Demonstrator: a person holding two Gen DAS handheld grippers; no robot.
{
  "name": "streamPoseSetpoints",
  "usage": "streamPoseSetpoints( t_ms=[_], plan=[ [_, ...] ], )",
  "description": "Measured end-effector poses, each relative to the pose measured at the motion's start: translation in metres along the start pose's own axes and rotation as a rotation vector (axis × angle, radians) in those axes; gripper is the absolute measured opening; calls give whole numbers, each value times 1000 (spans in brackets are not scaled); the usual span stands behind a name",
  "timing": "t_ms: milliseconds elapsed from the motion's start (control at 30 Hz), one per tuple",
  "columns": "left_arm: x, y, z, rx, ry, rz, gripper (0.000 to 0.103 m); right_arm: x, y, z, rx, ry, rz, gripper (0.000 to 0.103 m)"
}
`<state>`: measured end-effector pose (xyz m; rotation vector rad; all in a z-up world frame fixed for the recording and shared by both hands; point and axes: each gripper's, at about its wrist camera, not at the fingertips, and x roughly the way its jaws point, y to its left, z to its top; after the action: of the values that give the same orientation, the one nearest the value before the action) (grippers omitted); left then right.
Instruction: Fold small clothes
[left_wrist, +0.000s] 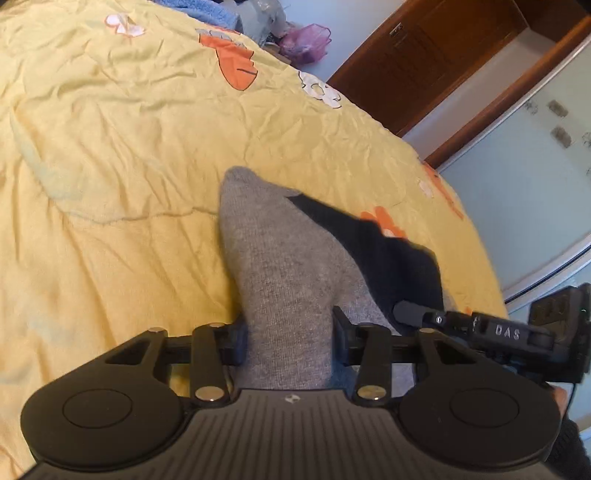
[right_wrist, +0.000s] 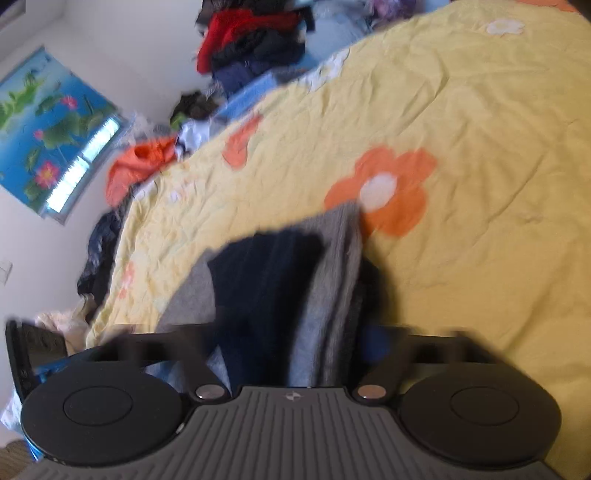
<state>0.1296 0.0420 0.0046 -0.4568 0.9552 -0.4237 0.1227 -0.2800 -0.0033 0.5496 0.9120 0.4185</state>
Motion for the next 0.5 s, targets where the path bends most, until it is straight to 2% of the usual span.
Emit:
streamPoseSetpoints(
  t_ms=[67,133,267,333,367,400,433,467,500],
  plan=[
    [-11,-10,2,82,-31,34,31,2,9,-2,-42,-20,-1,33],
    [-24,-16,8,150,-46,41,30,-3,17,-1,-47,-39,35,32],
    [-42,-9,30,195,-81,118,31,2,42,15,-60,-75,123,31],
    [-37,0,34,177,-67,172,38,16,47,24,-50,-69,131,33],
    [-34,5,33,164,-56,195,42,25,47,25,-59,-56,111,37],
    [-33,10,28,136,-41,216,56,34,48,25,-84,-42,61,41],
    [-40,16,19,102,-35,219,62,37,49,23,-100,-31,-10,48],
    [-48,17,8,86,-45,194,73,35,50,18,-106,-26,-49,51],
    [-59,17,-6,83,-59,166,81,25,49,12,-120,-27,-27,52]
  ],
)
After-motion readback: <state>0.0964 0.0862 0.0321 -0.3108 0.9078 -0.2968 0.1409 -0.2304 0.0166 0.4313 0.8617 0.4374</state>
